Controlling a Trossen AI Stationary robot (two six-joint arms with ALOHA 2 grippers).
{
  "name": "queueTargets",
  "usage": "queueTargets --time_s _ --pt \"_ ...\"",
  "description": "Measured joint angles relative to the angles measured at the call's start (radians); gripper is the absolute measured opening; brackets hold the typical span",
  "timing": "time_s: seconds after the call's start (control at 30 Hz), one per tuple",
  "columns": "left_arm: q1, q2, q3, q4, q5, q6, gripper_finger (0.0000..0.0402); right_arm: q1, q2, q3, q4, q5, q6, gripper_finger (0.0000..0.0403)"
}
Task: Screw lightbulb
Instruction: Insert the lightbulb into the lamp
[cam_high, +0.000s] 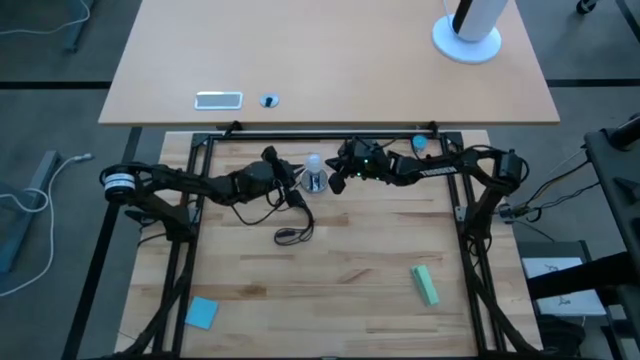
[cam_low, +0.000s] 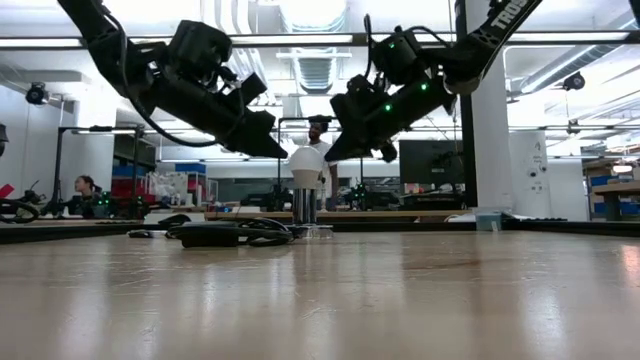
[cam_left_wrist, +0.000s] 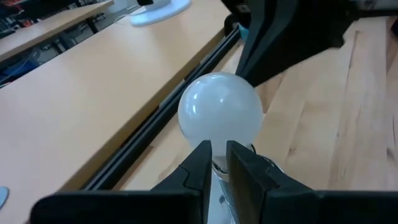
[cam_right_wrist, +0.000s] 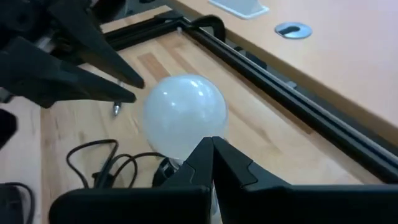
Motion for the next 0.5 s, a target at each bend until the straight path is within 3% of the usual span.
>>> queueTargets --time_s 0.5 --pt "0.013 0.000 -0.007 0.000 -0.027 -0.036 0.0041 0.039 0.026 0.061 -0.006 -0.050 -0.001 0.0000"
